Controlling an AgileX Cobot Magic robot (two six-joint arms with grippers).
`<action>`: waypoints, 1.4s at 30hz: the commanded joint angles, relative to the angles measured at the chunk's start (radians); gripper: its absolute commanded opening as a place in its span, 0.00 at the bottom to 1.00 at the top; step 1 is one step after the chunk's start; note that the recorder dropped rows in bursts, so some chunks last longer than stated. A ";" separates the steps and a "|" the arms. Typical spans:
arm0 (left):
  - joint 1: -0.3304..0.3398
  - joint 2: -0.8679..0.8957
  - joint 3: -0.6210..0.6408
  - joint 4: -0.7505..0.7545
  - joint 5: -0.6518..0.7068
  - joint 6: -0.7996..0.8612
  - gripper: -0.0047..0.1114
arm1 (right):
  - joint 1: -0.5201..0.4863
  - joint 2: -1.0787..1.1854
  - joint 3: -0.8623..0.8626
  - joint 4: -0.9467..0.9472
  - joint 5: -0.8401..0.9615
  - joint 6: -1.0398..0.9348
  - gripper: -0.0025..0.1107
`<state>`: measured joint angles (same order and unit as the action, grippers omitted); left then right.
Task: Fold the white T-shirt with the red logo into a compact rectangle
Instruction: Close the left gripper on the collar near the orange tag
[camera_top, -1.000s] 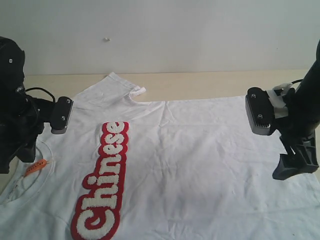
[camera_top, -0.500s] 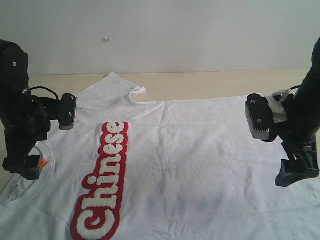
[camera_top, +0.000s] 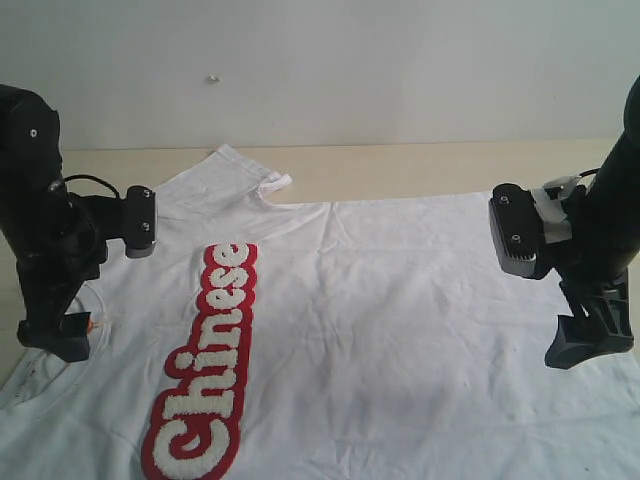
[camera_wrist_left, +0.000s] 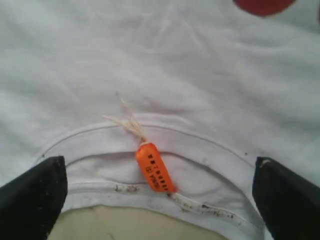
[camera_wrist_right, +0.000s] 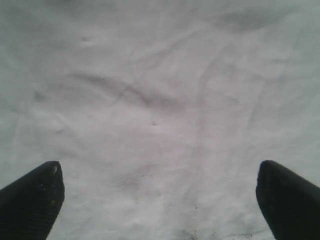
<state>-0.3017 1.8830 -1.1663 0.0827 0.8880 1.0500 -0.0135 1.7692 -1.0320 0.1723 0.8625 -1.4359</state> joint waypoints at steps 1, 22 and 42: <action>0.003 -0.003 0.003 -0.004 0.005 -0.018 0.95 | 0.002 0.000 0.003 0.010 -0.004 0.009 0.94; 0.191 -0.004 0.005 -0.028 0.068 0.305 0.95 | 0.002 0.000 0.003 0.011 -0.073 0.009 0.94; 0.191 0.076 0.039 -0.143 -0.062 0.459 0.95 | 0.002 0.002 0.003 0.011 -0.085 0.009 0.94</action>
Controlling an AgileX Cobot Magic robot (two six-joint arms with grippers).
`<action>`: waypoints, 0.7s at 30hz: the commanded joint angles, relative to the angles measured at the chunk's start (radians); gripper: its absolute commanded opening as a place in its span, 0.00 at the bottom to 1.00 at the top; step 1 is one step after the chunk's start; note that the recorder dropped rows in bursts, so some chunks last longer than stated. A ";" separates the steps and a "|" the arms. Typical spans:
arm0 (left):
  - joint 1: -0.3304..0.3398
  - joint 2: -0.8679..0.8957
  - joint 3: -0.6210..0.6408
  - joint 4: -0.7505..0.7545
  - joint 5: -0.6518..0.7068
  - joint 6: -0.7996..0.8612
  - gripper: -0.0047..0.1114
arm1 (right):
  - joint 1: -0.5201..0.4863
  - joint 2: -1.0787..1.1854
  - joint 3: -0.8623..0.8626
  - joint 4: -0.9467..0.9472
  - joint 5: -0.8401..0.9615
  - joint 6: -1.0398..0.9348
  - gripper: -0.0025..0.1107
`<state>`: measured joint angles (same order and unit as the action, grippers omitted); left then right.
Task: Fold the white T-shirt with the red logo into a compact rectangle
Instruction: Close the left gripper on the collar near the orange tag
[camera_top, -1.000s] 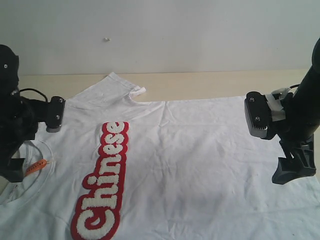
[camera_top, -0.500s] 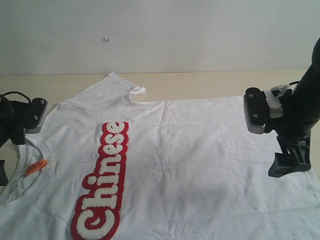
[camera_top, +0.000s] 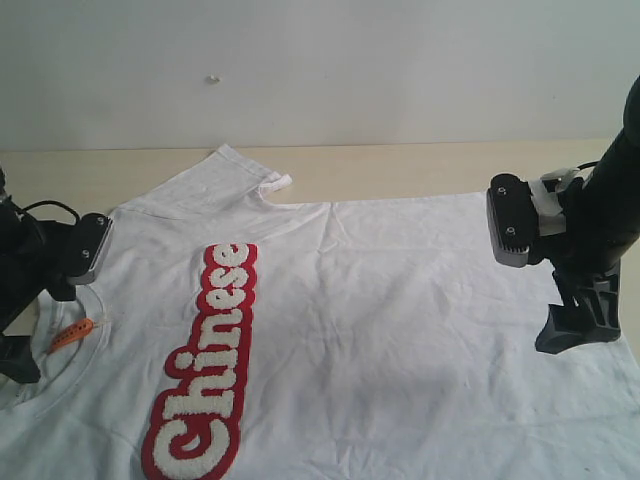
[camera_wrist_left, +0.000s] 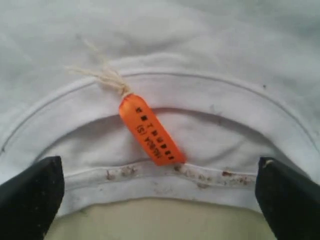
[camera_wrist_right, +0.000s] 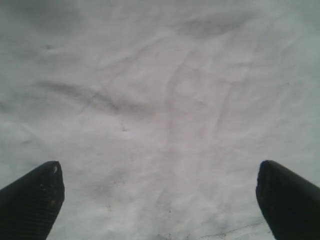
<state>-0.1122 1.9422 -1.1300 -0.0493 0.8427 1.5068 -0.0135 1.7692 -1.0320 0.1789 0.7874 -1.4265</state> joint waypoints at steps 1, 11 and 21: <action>0.001 0.022 0.003 -0.011 -0.019 0.002 0.95 | 0.002 0.007 0.003 0.005 -0.009 -0.001 0.94; 0.001 0.064 0.003 -0.017 -0.074 0.002 0.95 | 0.002 0.048 0.003 0.007 -0.005 -0.001 0.94; 0.001 0.105 0.003 -0.026 -0.078 0.002 0.95 | 0.002 0.048 0.003 -0.009 -0.009 -0.001 0.94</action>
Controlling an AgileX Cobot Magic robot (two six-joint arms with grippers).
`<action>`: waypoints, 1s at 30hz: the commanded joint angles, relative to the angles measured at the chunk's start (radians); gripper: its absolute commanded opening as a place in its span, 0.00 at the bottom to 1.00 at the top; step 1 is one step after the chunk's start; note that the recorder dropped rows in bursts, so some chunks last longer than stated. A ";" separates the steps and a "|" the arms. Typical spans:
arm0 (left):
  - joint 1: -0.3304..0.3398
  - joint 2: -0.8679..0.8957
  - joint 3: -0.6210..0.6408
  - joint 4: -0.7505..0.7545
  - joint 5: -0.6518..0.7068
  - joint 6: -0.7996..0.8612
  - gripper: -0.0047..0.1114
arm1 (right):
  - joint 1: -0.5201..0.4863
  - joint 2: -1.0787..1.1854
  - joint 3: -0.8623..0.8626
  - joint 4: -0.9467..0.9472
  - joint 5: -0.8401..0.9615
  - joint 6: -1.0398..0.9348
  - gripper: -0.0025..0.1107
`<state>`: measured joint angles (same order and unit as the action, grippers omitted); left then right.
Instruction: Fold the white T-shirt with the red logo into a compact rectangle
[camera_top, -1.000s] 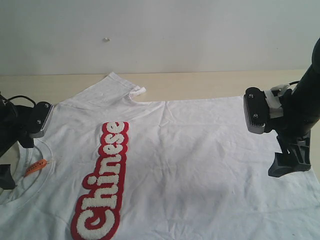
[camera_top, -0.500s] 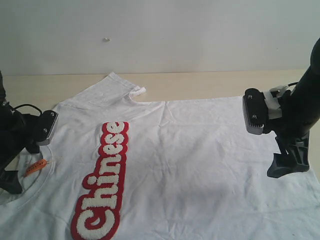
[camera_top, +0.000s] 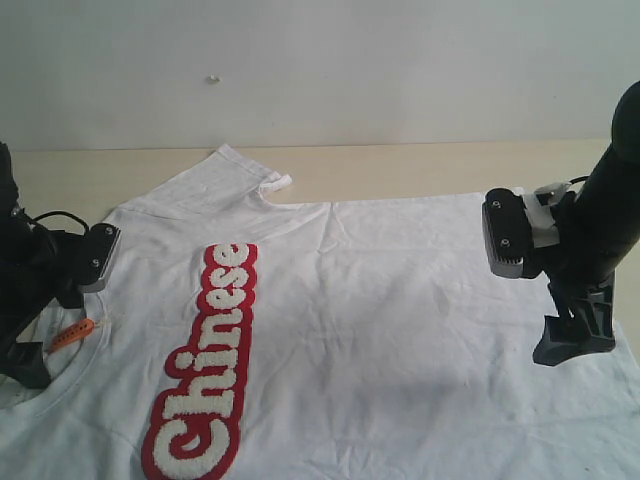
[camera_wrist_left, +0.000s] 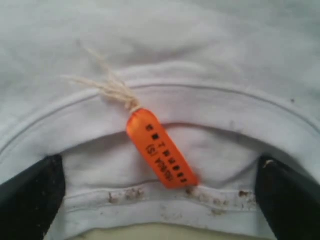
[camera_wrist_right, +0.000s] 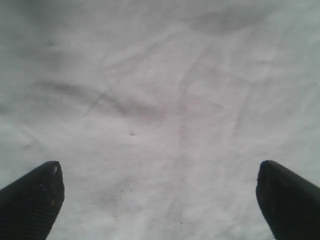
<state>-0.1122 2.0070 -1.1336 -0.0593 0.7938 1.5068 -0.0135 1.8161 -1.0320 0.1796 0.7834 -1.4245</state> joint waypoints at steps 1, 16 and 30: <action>0.001 0.040 0.006 -0.016 -0.029 0.002 0.95 | 0.002 0.001 0.003 -0.026 -0.005 -0.005 0.94; 0.001 0.045 0.006 -0.016 -0.027 0.002 0.63 | 0.000 0.001 0.003 -0.108 0.002 -0.010 0.92; 0.001 0.056 0.006 -0.016 -0.025 -0.024 0.04 | 0.000 0.001 0.003 -0.180 0.004 0.019 0.92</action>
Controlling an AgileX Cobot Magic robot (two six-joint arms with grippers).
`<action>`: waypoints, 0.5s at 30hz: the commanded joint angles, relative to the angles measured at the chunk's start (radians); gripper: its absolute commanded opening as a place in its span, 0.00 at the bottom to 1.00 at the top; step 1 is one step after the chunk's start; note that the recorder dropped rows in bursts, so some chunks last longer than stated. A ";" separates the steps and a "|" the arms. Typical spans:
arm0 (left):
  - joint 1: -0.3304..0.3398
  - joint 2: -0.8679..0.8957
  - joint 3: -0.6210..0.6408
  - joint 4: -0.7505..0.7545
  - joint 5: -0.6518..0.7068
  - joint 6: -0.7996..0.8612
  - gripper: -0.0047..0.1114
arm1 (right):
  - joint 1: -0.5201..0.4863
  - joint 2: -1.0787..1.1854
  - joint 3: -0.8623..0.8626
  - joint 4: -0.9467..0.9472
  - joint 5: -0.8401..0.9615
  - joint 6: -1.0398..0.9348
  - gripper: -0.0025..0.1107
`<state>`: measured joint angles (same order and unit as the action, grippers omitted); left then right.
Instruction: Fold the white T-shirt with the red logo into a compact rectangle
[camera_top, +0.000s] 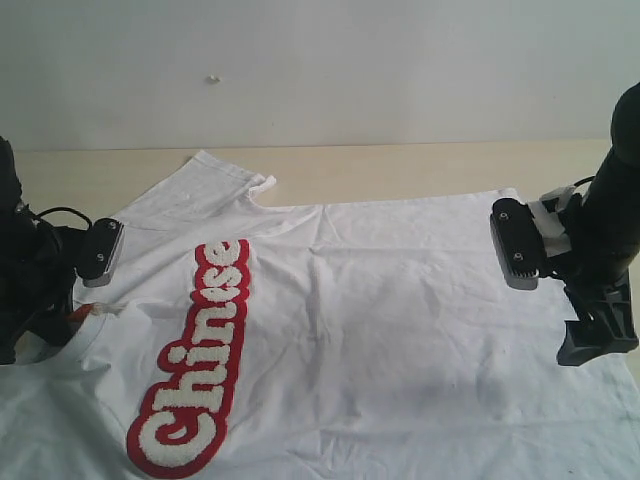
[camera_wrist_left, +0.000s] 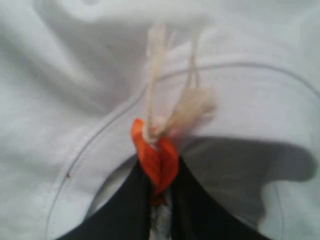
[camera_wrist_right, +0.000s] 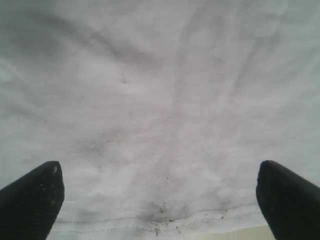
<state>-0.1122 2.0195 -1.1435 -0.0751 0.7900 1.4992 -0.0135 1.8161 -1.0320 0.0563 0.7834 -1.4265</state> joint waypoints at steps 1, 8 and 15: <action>0.001 0.044 0.016 0.000 -0.021 -0.016 0.04 | 0.000 0.001 0.003 -0.075 0.004 0.024 0.92; 0.001 0.044 0.016 0.000 -0.021 -0.016 0.04 | -0.031 0.042 0.003 -0.105 -0.020 0.042 0.92; 0.001 0.044 0.016 0.000 -0.021 -0.016 0.04 | -0.099 0.118 -0.046 0.041 -0.009 -0.095 0.92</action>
<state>-0.1122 2.0195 -1.1435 -0.0751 0.7900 1.4924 -0.1032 1.9179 -1.0453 0.0733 0.7677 -1.4976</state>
